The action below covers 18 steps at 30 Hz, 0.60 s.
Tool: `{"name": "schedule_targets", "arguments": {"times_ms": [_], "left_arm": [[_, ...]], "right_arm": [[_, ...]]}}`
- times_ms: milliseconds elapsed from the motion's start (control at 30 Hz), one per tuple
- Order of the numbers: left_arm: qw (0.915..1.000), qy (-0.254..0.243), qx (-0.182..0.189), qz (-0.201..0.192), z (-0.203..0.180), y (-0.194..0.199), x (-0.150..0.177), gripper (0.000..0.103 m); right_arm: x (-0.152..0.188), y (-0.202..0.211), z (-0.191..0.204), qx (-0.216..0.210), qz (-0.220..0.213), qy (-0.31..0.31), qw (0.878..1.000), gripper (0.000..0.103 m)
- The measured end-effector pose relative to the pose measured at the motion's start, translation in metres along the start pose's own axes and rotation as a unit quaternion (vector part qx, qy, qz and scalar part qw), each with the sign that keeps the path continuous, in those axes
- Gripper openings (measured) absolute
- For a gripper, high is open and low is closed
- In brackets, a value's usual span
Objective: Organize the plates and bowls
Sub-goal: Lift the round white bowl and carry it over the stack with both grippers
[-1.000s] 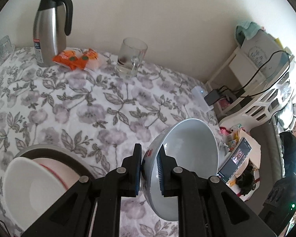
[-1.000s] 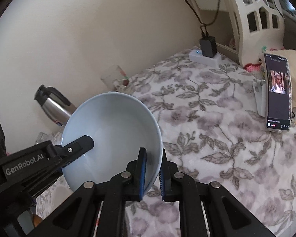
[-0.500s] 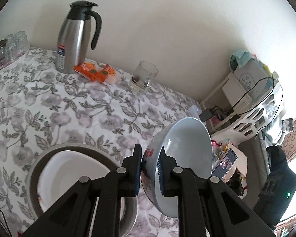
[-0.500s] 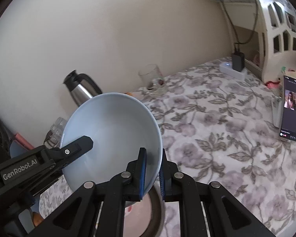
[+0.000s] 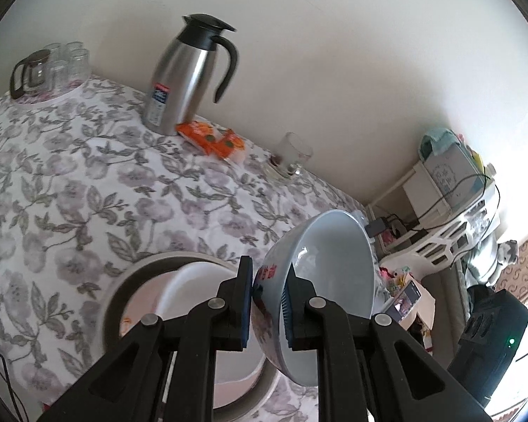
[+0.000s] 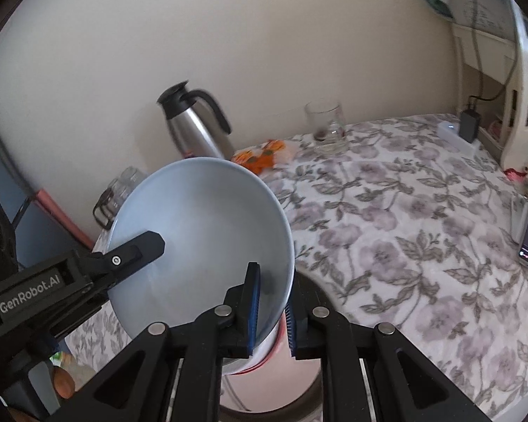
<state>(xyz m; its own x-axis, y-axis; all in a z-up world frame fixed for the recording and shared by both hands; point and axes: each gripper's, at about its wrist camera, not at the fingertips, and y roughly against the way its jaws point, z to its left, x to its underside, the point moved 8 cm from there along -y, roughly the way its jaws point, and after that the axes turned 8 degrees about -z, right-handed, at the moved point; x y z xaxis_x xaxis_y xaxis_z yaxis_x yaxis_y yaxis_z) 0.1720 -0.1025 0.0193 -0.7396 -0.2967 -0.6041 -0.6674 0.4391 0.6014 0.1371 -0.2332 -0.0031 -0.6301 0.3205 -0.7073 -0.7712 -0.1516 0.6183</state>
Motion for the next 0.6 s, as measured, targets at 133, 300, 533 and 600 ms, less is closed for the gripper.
{"name": "schedule_targets", "arguments": {"times_ms": [133,300,533,600], "left_arm": [[0.9999,0.012,-0.004,-0.005,0.019,0.008,-0.003,0.015],[0.9996,0.029,-0.005,0.002,0.042,0.011,0.0,0.015],[0.9986,0.039,-0.009,0.035,0.059,-0.007,0.016,0.015],[0.998,0.042,-0.009,0.047,0.062,-0.015,0.022,0.015]], "right_arm": [[0.008,-0.008,0.019,-0.011,0.014,0.019,1.0,0.015],[0.02,-0.019,0.032,-0.02,0.039,0.032,0.999,0.016],[0.038,-0.036,0.027,-0.002,0.077,0.043,0.996,0.017],[0.042,-0.041,0.023,0.006,0.088,0.043,0.995,0.017]]}}
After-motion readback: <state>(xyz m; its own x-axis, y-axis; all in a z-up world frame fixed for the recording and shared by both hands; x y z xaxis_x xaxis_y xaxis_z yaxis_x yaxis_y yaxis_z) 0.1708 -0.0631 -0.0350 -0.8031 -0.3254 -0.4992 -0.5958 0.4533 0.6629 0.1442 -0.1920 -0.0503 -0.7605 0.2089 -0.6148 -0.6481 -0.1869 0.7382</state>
